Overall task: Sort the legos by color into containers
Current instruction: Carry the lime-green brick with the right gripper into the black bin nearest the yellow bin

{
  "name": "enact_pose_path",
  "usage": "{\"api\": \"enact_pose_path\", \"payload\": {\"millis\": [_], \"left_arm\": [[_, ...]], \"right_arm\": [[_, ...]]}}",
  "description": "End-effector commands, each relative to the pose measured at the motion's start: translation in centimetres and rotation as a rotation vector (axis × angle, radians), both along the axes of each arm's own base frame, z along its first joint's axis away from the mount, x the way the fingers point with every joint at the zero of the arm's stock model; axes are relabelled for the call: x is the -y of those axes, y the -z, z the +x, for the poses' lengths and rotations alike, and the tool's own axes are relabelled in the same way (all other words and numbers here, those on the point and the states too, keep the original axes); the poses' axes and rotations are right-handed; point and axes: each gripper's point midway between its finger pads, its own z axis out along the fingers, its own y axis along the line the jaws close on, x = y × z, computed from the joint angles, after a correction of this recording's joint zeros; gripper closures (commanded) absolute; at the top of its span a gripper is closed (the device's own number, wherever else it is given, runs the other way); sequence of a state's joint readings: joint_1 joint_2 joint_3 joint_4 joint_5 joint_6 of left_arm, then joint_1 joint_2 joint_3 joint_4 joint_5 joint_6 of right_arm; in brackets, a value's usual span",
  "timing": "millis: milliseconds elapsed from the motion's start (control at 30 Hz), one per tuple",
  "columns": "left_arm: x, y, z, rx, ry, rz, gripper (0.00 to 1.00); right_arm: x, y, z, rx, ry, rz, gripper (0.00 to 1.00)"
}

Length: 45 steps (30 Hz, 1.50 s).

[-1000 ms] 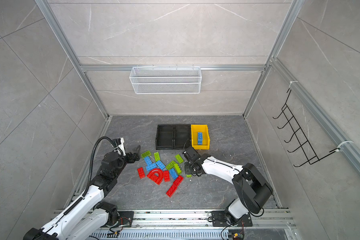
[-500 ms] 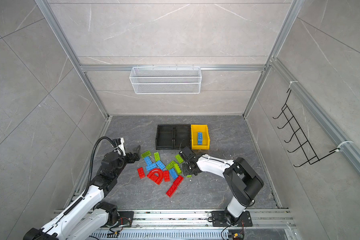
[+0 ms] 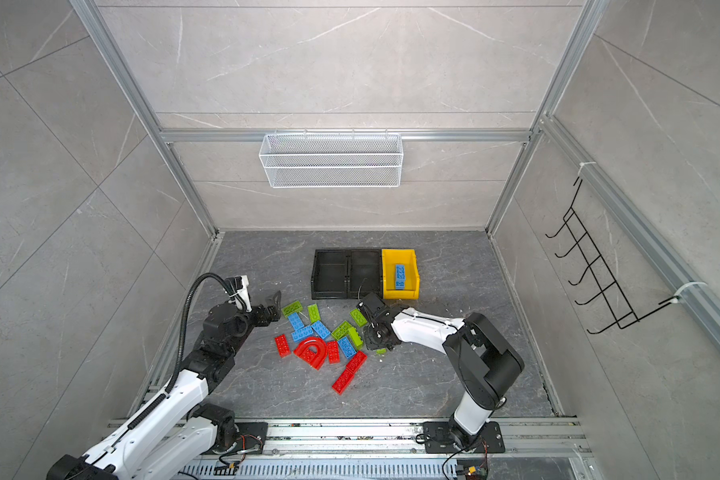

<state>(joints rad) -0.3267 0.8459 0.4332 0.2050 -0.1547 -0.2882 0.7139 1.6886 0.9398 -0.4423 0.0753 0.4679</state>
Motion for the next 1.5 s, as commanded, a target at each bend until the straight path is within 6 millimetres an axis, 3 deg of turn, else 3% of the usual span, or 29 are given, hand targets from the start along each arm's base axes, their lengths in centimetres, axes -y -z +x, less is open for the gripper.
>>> {"api": "enact_pose_path", "payload": {"millis": [0,267,467,700,933,1100,1200,1300,1467], "left_arm": [[-0.1,-0.7,0.2,0.025,-0.011,-0.011,0.00],[-0.1,-0.7,0.0,0.026,-0.009,-0.017,0.00],[0.1,-0.7,0.1,0.023,-0.001,-0.023,0.00],[0.1,-0.5,0.2,0.020,0.001,-0.024,0.00],[0.2,-0.4,0.2,0.014,0.000,-0.023,0.00],[0.0,-0.4,0.2,0.018,-0.008,-0.020,0.00],[0.0,-0.6,0.1,0.022,-0.005,-0.024,0.00],[0.0,-0.6,0.1,0.024,-0.004,-0.024,0.00],[0.1,-0.8,0.0,0.026,-0.001,-0.027,0.00]], "right_arm": [[-0.5,-1.6,0.6,0.050,-0.004,0.046,0.67],[-1.8,-6.9,4.2,0.140,-0.009,0.239,0.69],[-2.3,-10.3,10.0,0.227,-0.003,0.308,0.69],[-3.1,-11.3,16.1,0.284,0.011,0.312,0.69],[-4.1,-9.7,21.1,0.293,0.024,0.274,0.69],[-4.6,-8.5,22.7,0.276,0.032,0.270,0.66],[-4.6,-8.3,23.0,0.276,0.036,0.260,0.54],[-4.6,-9.0,22.9,0.283,0.028,0.262,0.47],[-4.4,-11.6,21.0,0.295,-0.020,0.273,0.47]]}}
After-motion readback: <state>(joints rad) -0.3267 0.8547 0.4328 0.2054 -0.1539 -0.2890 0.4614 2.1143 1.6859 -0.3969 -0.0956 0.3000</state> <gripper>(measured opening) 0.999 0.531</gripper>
